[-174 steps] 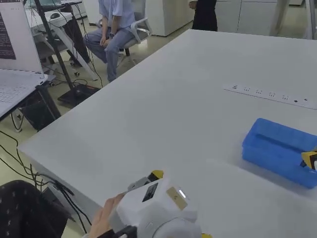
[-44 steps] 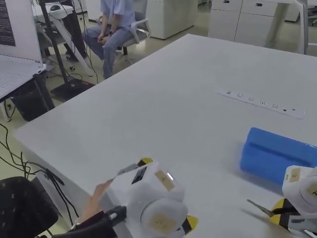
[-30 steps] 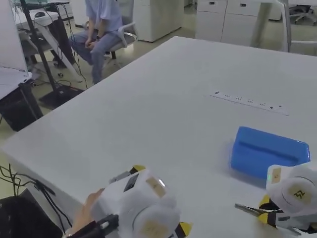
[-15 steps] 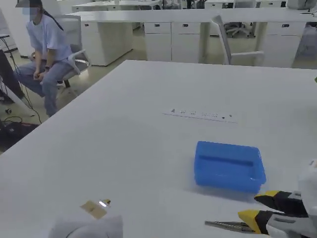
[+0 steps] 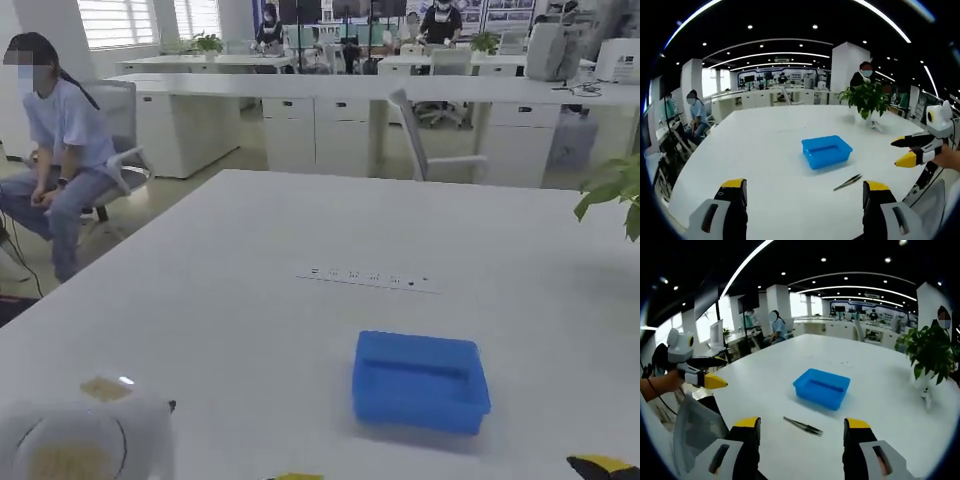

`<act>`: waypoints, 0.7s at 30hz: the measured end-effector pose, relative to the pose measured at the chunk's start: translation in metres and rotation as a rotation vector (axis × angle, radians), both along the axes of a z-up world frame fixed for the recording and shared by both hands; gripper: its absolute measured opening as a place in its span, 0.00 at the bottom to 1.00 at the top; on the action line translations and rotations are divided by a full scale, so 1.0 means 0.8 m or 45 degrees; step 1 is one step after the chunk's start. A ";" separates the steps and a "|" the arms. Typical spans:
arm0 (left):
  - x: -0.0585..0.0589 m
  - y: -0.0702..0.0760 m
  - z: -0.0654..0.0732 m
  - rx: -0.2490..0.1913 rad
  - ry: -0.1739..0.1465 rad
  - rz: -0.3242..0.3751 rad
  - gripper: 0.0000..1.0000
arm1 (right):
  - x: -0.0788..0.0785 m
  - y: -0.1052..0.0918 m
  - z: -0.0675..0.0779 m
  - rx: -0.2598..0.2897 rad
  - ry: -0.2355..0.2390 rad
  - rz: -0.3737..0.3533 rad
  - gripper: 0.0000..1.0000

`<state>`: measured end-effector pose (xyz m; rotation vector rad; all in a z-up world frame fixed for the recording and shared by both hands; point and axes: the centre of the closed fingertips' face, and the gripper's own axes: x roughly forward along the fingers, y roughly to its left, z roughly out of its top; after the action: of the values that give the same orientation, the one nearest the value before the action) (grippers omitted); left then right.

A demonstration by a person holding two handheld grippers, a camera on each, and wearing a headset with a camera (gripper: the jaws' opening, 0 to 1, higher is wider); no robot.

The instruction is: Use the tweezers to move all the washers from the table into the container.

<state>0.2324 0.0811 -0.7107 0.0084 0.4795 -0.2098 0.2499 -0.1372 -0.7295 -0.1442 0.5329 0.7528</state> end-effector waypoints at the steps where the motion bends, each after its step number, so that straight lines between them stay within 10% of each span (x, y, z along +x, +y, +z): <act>1: 0.001 0.001 0.002 0.001 -0.002 0.000 0.99 | 0.001 -0.006 0.002 -0.011 -0.026 -0.030 0.73; 11: 0.002 0.006 0.009 0.058 -0.052 -0.001 0.99 | -0.007 -0.040 -0.001 0.006 -0.061 -0.191 0.97; 21: -0.006 0.011 0.000 0.043 -0.053 0.047 0.99 | -0.013 -0.036 -0.007 -0.005 -0.044 -0.184 0.97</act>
<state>0.2277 0.0902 -0.7106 0.0370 0.4415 -0.1648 0.2396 -0.1657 -0.7349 -0.1208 0.5068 0.6075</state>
